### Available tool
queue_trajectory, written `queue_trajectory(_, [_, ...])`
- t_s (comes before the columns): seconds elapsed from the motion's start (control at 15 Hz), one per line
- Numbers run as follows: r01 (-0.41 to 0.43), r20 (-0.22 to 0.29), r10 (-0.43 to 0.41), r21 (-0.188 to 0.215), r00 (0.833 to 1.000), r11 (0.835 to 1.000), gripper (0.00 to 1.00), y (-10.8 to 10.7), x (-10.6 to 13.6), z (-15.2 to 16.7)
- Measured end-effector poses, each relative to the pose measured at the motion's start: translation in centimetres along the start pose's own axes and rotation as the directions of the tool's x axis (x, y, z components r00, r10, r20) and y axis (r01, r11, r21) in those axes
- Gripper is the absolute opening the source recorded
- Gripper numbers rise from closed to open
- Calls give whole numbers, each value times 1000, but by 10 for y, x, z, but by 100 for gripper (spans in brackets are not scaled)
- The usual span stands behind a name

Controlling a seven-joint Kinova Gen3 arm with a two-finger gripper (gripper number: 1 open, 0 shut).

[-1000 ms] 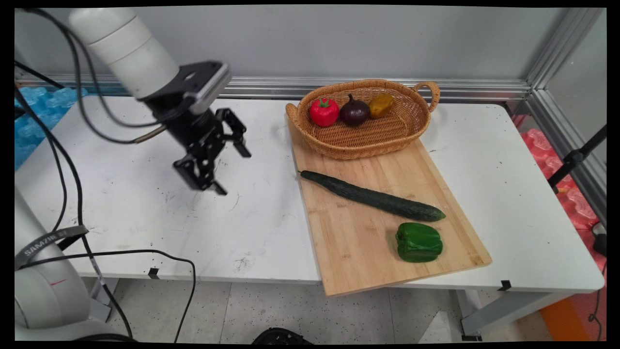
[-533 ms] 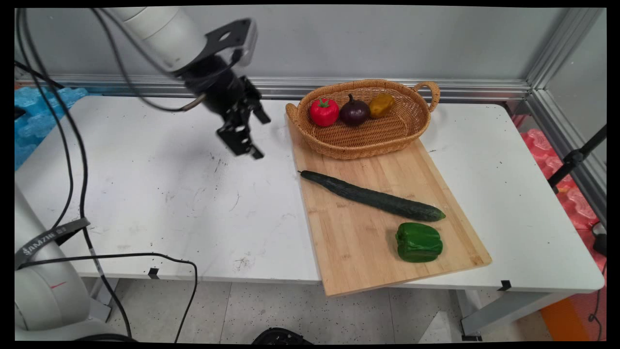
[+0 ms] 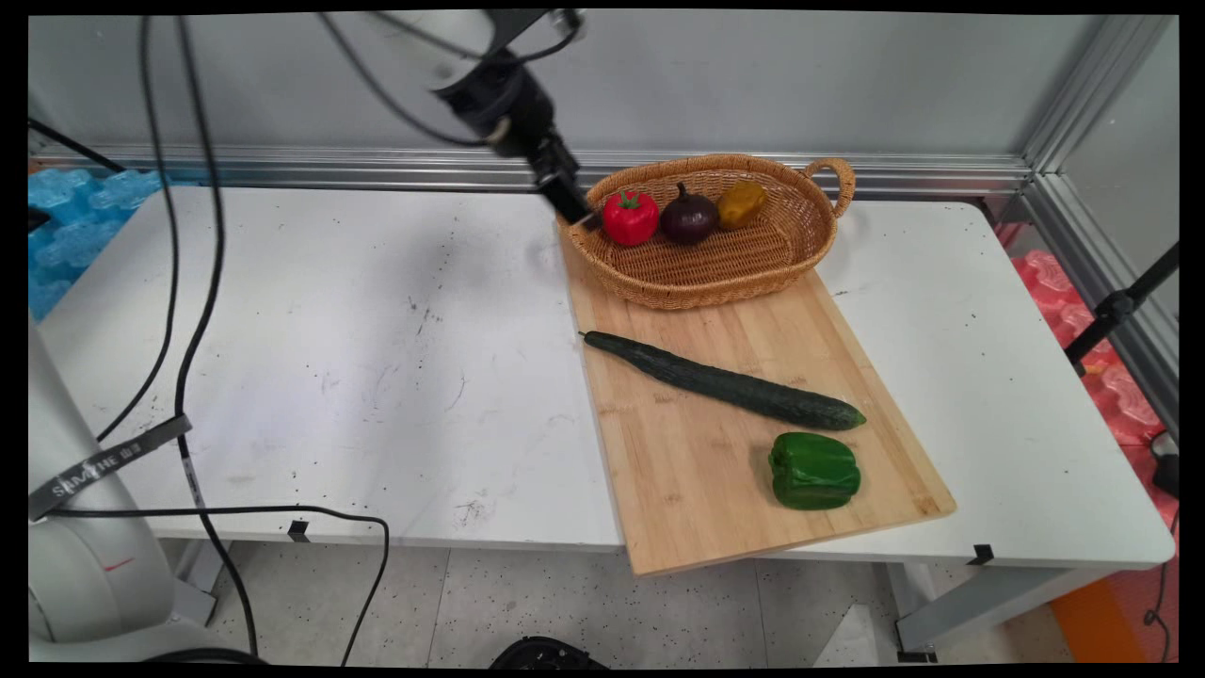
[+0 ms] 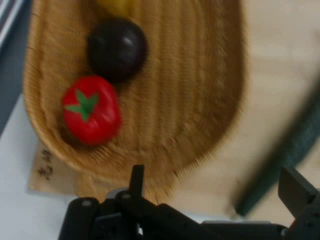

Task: Pick up the potato from the vegetable basket

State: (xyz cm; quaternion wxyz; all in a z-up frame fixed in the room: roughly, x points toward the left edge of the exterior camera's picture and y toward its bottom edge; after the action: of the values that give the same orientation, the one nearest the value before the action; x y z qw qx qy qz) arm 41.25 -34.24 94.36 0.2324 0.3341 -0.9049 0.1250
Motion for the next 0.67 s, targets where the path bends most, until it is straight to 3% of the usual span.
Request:
queue_trajectory(0.4, [187,-52,-183,80,982,979,100,-22,58,56])
queue_trajectory(0.67, [229,-59,-224,100,973,968,100,-28,83,96])
